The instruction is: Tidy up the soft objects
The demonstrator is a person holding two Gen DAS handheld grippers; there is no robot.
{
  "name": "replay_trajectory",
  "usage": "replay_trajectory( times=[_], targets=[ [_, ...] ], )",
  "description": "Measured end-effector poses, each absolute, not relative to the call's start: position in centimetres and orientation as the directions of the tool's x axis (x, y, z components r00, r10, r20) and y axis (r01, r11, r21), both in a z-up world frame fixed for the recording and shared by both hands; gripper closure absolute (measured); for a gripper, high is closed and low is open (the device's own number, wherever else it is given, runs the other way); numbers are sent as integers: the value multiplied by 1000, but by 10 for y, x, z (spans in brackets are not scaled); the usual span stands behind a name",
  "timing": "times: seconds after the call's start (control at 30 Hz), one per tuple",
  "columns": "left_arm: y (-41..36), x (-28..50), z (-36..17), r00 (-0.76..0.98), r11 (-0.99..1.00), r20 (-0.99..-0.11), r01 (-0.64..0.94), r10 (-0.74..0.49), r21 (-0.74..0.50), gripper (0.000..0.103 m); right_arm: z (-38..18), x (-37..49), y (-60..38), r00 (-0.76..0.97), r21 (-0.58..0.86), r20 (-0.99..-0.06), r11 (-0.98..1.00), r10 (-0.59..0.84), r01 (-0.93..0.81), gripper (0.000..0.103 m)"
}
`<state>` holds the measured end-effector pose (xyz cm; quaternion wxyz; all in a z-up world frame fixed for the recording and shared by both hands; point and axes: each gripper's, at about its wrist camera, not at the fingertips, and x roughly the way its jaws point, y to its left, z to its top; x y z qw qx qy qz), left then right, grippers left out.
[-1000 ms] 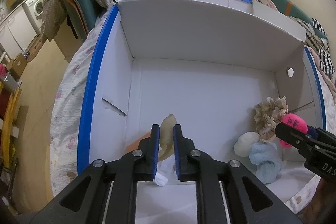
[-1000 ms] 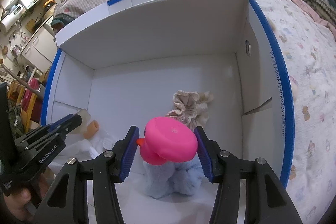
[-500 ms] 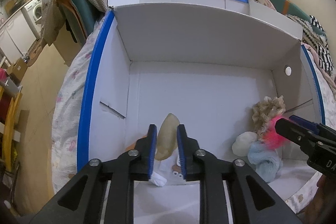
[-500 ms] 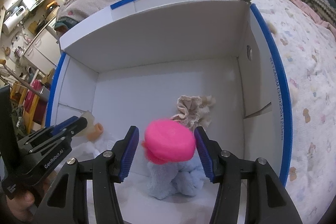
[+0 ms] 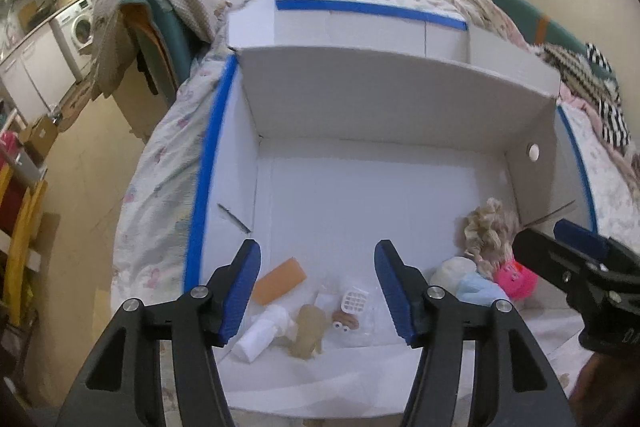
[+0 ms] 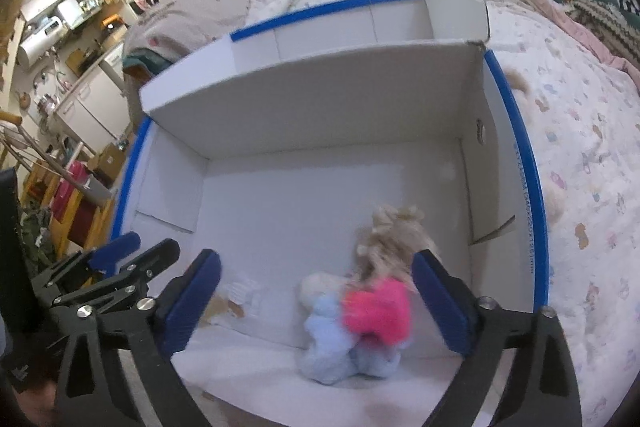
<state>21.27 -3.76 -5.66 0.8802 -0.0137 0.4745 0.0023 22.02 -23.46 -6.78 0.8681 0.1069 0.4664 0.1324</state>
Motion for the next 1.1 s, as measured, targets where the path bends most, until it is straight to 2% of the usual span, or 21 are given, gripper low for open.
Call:
replay_trajectory(
  times=[0.33, 0.67, 0.73, 0.93, 1.03, 1.1],
  targets=[
    [-17, 181, -26, 582, 999, -813, -30, 9, -11, 43, -45, 187, -235, 607, 314, -728, 942, 320, -120, 0],
    [8, 129, -14, 607, 993, -788, -104, 104, 51, 42, -37, 141, -232, 634, 296, -708, 946, 310, -133, 0],
    [12, 118, -15, 607, 994, -789, -98, 94, 42, 34, -37, 133, -230, 634, 289, -709, 947, 310, -139, 0],
    [18, 86, -18, 610, 997, -791, -74, 45, 0, 31, -38, 113, -222, 624, 273, -716, 948, 312, -160, 0],
    [21, 72, -16, 633, 998, -773, -60, 32, -8, 17, -36, 101, -221, 635, 270, -708, 949, 309, -160, 0],
    [23, 65, -12, 666, 998, -746, -58, 25, -19, 13, -35, 92, -219, 645, 278, -698, 948, 311, -156, 0]
  ],
)
